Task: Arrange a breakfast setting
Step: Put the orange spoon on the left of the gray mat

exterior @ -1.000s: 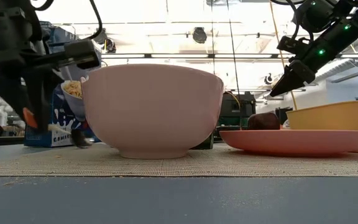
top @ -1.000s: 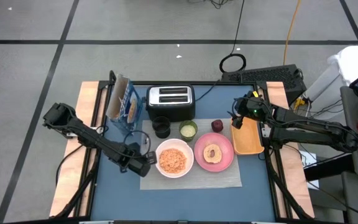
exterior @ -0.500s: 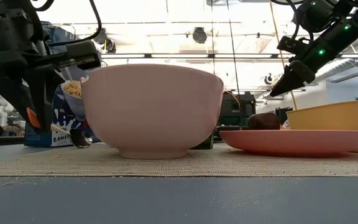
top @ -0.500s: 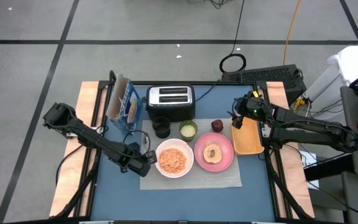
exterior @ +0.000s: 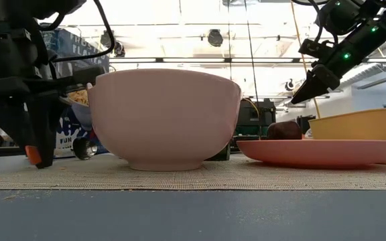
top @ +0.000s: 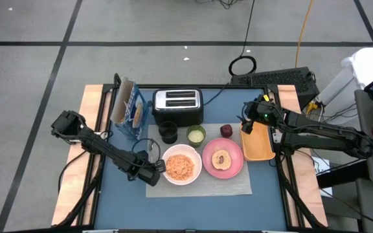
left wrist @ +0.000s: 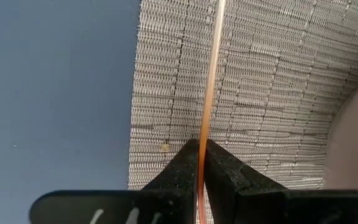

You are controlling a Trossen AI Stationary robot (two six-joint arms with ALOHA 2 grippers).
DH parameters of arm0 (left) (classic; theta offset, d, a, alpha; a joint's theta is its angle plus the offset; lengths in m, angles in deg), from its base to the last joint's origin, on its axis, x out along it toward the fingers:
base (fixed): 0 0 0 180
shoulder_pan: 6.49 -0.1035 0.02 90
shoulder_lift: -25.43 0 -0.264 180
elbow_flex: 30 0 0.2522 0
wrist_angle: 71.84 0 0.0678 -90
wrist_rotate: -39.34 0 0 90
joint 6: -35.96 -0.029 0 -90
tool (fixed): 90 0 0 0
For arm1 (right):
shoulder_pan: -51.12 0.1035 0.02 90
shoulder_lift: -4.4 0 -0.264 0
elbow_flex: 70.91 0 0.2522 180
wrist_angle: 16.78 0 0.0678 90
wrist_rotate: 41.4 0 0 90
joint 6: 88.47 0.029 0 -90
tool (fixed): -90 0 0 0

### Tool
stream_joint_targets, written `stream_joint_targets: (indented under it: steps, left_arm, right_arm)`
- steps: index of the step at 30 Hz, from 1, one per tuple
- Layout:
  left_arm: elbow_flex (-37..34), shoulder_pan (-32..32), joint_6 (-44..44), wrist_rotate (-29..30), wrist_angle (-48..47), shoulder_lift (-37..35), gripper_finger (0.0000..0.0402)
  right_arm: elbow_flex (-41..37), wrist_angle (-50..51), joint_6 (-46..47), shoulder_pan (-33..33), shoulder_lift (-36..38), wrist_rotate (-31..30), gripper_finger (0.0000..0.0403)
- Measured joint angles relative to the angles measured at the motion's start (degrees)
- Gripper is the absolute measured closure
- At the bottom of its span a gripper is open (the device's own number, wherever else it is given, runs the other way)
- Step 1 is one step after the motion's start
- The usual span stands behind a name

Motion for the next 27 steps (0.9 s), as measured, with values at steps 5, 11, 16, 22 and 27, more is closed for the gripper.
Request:
stream_joint_targets:
  steps: [5,11,16,22,27]
  left_arm:
    - [0.00,0.00,-1.14,-0.16,-0.26,0.00,0.0378]
    - [0.00,0.00,-1.29,-0.22,-0.28,0.00,0.0378]
    - [0.00,0.00,-1.29,-0.60,-0.33,0.00,0.0372]
    - [0.07,-0.07,-1.27,-2.20,-0.17,0.00,0.0327]
    - [0.11,-0.04,-0.91,-2.62,-0.25,0.00,0.0308]
  right_arm:
    - [0.00,-0.04,0.02,-0.02,0.02,-0.01,0.0078]
    - [0.00,0.00,0.00,-0.02,0.00,-0.02,0.0078]
    - [0.00,0.00,0.02,-0.01,0.00,-0.02,0.0078]
    - [0.00,0.00,0.01,-0.01,0.00,-0.02,0.0078]
    - [0.00,0.02,0.02,-0.02,0.01,0.00,0.0078]
